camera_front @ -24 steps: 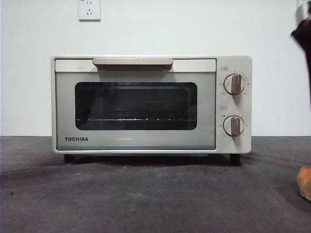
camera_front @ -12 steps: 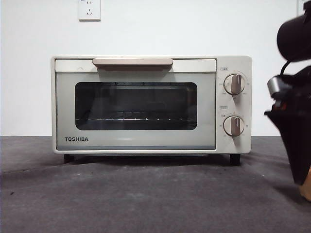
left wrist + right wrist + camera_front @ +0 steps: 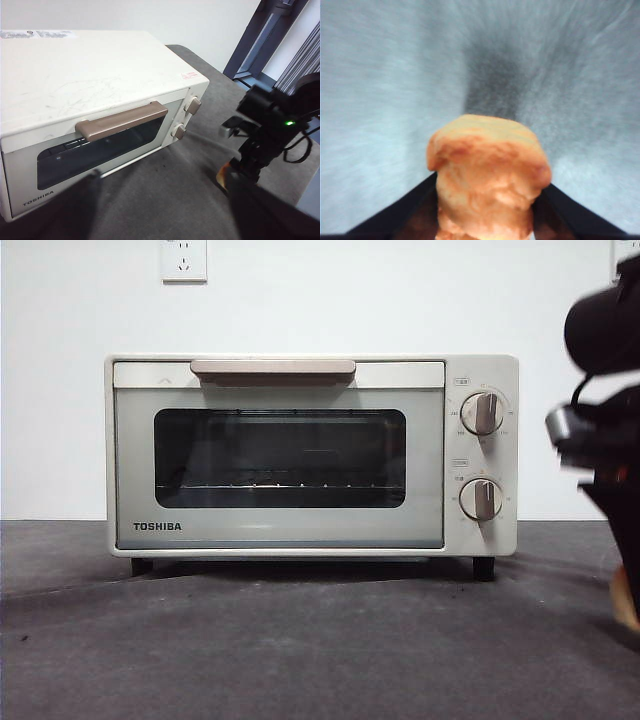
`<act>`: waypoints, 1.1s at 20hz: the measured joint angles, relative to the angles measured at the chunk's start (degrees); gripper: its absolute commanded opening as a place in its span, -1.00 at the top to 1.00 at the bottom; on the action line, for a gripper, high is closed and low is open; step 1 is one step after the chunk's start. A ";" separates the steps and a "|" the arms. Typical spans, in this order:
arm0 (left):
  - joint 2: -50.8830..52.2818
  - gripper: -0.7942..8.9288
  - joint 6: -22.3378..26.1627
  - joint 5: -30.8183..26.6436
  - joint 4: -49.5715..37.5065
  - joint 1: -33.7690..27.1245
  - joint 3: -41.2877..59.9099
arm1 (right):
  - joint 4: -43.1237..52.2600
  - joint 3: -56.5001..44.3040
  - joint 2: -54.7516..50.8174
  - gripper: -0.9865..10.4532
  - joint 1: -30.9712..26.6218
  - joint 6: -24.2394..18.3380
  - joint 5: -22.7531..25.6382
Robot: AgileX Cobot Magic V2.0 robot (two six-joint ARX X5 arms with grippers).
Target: The left arm flap open the oven, the right arm pick bread and place it into oven, the left arm flap close the oven
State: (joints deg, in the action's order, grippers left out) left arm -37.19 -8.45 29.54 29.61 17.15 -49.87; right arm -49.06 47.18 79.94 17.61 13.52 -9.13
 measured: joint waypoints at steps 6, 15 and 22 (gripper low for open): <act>-4.11 0.79 0.00 0.00 -0.09 0.79 0.00 | -7.06 0.00 -18.60 0.61 0.00 -0.02 -3.17; -22.95 0.80 0.68 -1.81 0.00 4.37 -11.80 | -10.32 0.00 -45.94 0.61 0.00 0.46 -9.22; -41.51 0.80 7.61 -4.85 -0.26 9.64 -23.43 | -10.27 0.00 -57.83 0.61 0.00 4.00 -10.25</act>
State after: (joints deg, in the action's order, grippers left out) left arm -78.70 -0.84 24.69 29.34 26.79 -73.30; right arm -59.33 47.18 22.11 17.61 17.52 -19.38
